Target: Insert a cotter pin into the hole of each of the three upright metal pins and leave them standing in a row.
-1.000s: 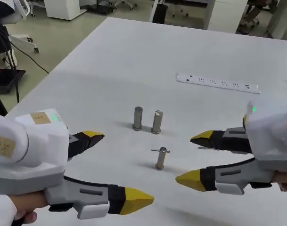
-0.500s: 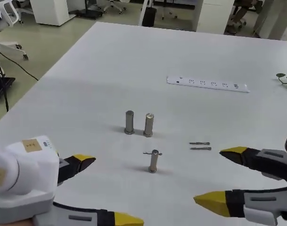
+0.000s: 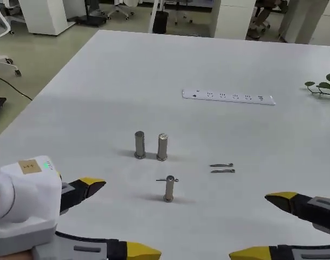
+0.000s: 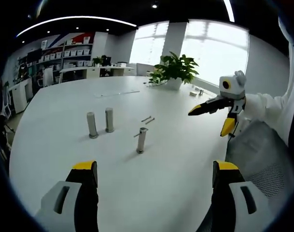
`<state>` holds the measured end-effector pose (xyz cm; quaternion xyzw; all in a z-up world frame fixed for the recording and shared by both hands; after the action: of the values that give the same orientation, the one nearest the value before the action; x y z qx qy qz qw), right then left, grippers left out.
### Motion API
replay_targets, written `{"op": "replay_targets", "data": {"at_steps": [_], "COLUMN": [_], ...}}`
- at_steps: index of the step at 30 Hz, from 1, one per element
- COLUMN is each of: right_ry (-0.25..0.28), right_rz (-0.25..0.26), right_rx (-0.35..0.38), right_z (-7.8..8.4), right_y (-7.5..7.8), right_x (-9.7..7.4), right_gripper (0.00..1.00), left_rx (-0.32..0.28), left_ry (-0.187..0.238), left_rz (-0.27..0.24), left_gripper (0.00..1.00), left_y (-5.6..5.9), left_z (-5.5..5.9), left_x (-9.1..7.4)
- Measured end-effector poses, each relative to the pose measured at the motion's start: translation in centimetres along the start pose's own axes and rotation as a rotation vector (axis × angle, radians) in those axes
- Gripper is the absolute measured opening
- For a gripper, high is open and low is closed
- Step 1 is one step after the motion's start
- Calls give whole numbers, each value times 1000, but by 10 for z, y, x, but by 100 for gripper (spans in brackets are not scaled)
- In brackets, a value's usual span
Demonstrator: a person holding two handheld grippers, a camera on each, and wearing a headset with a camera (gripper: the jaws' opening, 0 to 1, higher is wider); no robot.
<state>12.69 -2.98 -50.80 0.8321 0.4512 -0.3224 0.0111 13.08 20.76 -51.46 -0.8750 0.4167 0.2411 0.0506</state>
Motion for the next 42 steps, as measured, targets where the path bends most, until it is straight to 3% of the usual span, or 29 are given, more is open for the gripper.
{"op": "replay_targets", "data": {"at_steps": [4,9,12,14,16,24,34,42], "right_ry": [-5,10,-1,-16,-13,-21,-11,-3], "right_rz": [-7,39,68,84,82,112,130,151], "right_rx": [50,75,58,51,62,64,80,117], "right_z": [5,8,10,12,12,15,18,22], "right_y": [2,9,13,15,15,17,19,25], "right_x": [-4,-7,-9,-9,-10,-11,-16,-21], "right_gripper": [83,92,90,93,96,98,96,95], "left_rx": [14,7,-3,-55,-64,-45,-54,-58], "left_ry": [-18,-7,-11,27,47,72,129,132], "left_rz": [5,2,5,15,9,-46,-99,-126], "left_gripper": [99,99,99,99,99,98,79,67], "left_y": [-3,-6,-7,-8,-12,-37,-74,-97], "left_z": [0,-3,-4,-10,-14,-33,-61,-64], "left_x": [3,4,3,3,2,2,11,26]}}
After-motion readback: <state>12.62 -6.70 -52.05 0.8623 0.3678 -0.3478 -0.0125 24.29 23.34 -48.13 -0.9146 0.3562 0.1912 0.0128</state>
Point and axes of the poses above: the centre of the closed fingertips' face, and the gripper's own axes: x roughly forward along the fingers, y roughly to its right, z roughly out of its underside, the point moved 5 cm from there along -x, roughly backward along the fingers, and after that the axes turned 6 degrees about x, right-handed, at the moved point
